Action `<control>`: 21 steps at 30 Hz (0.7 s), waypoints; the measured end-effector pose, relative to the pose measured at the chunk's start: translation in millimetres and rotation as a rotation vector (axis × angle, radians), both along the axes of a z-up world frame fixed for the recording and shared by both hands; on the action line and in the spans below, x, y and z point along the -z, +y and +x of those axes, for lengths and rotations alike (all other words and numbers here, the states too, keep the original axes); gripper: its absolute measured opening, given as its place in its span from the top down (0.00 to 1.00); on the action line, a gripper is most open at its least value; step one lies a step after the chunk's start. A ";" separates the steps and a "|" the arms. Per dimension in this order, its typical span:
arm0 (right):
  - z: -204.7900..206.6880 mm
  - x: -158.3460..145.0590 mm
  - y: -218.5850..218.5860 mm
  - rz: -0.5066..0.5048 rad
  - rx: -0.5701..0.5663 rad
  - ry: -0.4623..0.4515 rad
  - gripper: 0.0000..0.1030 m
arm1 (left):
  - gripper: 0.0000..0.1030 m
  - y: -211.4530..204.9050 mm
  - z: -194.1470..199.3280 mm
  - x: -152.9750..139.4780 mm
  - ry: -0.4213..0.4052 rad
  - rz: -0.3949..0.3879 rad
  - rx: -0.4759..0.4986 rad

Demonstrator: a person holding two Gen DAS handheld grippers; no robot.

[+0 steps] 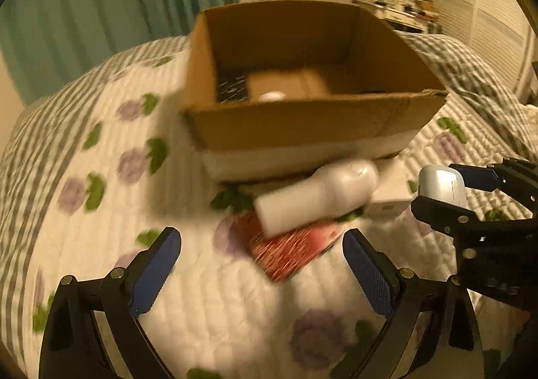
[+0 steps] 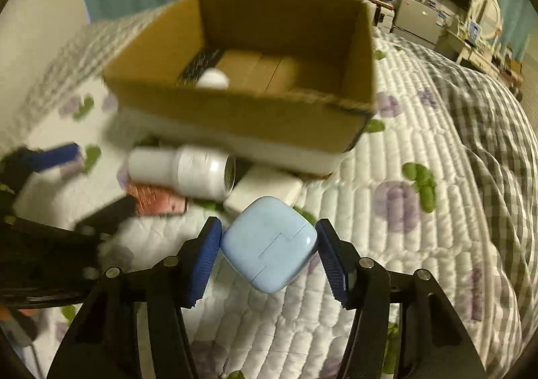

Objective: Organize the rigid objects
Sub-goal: 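Grasp the light-blue earbud case with the right tool while the left grasps the white bottle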

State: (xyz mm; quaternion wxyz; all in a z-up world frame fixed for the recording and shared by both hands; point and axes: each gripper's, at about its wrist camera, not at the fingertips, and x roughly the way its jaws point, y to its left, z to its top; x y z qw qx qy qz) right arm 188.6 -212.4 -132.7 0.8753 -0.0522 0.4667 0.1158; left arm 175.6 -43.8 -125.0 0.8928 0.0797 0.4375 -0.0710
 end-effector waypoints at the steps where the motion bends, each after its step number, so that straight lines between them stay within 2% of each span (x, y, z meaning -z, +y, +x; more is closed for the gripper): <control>1: 2.0 -1.3 -5.3 0.006 0.016 0.001 0.44 | 0.04 -6.4 6.1 0.3 0.001 0.000 0.025; 8: 14.5 2.7 -33.3 0.072 0.114 0.063 0.44 | 0.04 -38.9 29.3 19.3 0.035 0.038 0.241; 12: 13.5 1.4 -33.3 0.087 0.116 0.057 0.44 | 0.04 -48.8 26.1 29.1 0.105 0.073 0.329; 15: 7.8 -3.7 -43.0 0.093 0.117 0.047 0.44 | 0.05 -52.2 11.8 24.5 0.146 0.015 0.409; 18: 3.8 -8.2 -44.6 0.092 0.124 0.031 0.44 | 0.07 -56.5 7.8 22.0 0.132 0.025 0.407; 21: 1.1 -10.3 -45.5 0.090 0.134 0.024 0.44 | 0.24 -57.0 18.1 24.1 0.130 0.032 0.349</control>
